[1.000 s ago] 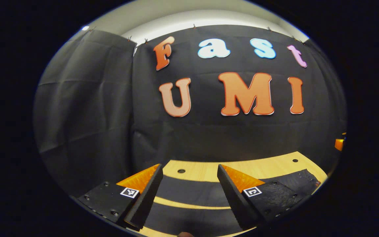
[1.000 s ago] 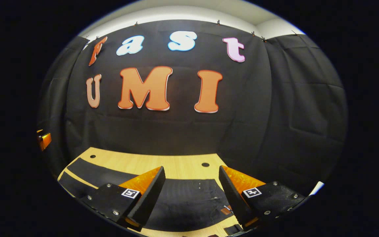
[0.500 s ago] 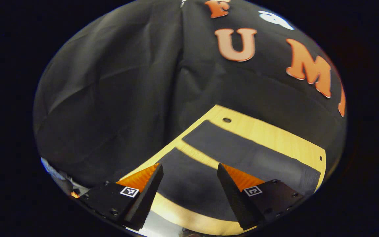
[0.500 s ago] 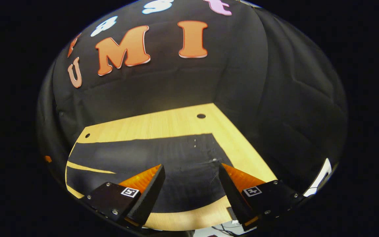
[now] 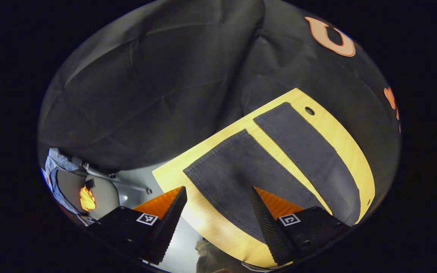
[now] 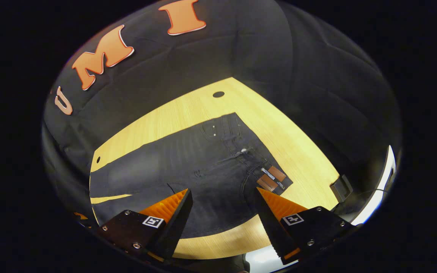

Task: Grasp the waist and the cuffs of the jeans and fold them to make the two legs overlap; first hold the waist and fold one-third of the jeans toward the cuffs, then hold the cuffs and fold the remaining one-third in the same direction to finish folding.

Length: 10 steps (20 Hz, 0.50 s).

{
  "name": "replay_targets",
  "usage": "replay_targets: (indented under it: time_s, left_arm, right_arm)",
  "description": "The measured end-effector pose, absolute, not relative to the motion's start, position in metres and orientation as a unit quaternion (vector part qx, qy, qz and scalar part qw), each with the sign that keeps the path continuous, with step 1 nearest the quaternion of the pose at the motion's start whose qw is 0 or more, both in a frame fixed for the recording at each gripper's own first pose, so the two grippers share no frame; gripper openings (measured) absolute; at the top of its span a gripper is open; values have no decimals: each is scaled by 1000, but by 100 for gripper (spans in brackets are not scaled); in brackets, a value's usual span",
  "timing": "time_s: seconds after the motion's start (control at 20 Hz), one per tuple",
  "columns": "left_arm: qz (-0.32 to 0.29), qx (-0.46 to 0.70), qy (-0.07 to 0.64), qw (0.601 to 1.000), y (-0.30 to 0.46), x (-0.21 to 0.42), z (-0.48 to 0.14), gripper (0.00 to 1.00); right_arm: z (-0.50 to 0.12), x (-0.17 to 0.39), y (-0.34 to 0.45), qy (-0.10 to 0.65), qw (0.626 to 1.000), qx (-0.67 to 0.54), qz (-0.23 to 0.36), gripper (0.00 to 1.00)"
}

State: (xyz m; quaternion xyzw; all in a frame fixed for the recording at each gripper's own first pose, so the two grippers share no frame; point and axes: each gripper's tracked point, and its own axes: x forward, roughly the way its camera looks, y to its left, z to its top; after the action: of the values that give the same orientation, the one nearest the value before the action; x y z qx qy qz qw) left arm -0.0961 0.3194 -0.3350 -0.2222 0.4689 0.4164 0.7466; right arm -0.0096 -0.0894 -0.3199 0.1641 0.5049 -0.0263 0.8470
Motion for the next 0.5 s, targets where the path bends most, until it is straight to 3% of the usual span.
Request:
replay_targets:
  time_s: [0.25, 0.5]
  left_arm:
    - [416, -290, 526, 683, 333, -109, -370, 99]
    - [400, -299, 570, 653, 356, -99, -397, 99]
  right_arm:
    - [-356, -25, -89, 558, 803, 199, -64, 98]
    - [-373, -38, -87, 580, 777, 215, -116, 98]
